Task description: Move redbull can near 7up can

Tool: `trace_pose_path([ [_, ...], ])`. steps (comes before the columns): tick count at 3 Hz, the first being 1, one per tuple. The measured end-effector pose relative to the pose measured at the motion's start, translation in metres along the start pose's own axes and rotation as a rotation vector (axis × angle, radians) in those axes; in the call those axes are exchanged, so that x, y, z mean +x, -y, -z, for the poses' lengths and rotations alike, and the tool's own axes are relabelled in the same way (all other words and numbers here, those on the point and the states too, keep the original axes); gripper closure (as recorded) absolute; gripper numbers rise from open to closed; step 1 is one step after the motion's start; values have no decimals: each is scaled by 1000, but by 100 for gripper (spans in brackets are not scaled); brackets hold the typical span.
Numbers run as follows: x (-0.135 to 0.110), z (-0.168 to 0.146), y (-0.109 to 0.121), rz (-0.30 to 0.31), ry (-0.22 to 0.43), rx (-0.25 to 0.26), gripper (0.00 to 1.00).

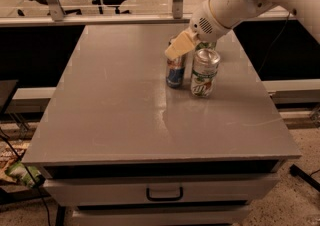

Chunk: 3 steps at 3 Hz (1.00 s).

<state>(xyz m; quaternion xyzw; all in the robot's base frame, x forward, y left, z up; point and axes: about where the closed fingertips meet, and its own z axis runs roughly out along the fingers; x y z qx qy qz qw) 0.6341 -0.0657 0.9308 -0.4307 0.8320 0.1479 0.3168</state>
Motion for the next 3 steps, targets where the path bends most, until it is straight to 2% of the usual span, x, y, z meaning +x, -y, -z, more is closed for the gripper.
trace_pose_path([
  [1,2,0,0,-3,-2,2,11],
  [2,4,6,2,9,0,-15,0],
  [3,4,6,2,9,0,-15,0],
])
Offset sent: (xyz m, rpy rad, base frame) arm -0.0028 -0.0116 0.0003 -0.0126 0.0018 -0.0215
